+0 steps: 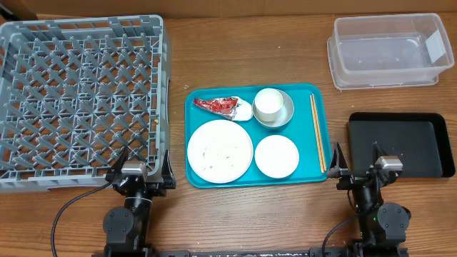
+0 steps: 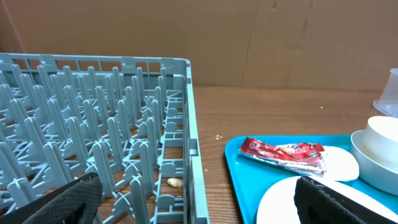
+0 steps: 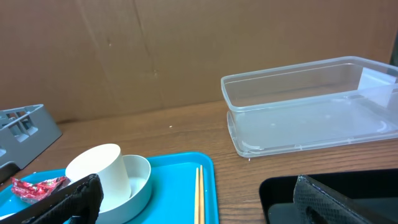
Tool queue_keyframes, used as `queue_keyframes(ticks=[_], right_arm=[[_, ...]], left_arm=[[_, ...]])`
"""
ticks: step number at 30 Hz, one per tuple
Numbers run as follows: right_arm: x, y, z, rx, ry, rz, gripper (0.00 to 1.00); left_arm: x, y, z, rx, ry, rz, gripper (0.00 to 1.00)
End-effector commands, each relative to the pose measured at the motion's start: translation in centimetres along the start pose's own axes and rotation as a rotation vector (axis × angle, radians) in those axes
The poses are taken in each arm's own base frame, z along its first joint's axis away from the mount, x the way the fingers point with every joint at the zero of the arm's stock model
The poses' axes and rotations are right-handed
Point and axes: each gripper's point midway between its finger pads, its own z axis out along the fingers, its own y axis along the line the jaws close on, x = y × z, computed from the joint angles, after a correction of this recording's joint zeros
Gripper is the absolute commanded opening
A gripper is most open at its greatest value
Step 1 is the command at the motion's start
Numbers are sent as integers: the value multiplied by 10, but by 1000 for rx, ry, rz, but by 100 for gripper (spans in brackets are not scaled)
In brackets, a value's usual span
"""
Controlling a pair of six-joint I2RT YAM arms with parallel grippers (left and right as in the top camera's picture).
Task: Sort waste into correct bins and load items into the dishwasher
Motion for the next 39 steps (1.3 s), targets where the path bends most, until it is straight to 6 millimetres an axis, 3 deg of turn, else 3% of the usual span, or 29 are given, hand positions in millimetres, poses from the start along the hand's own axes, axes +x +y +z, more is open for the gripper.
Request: queue_keyframes(ticks=[1,18,20,22,24,25,29,34,36,39], right_arm=[[1,-1,0,5,-6,3,100],[1,-1,0,5,-7,3,100],[1,-1,0,5,-7,3,100],[1,-1,0,5,-7,3,100],[1,-1,0,5,-7,3,100],[1,-1,0,5,-6,3,100],[1,-1,0,5,-6,3,100],[1,-1,0,5,-7,3,100],[1,-1,0,5,-7,3,100],[1,-1,0,5,-7,3,100]], left_arm=[[0,0,0,-3,-5,24,100],[-2,1,0,-6,-15,24,100],[-26,-11,-2,61,-110,-45,100],[-51,-60,-16,372,-162,-256,100],[-59,-106,-44,697,-75,-444,100],[-69,-116,-56,789,-57,-532,100],[-108,-119,-77,905,-109,-758,100],[-160,-121,-117,996,-379,-591,100],[-168,-125,-118,973,-372,-508,100],[-170,-129,-103,870,-242,-381,100]])
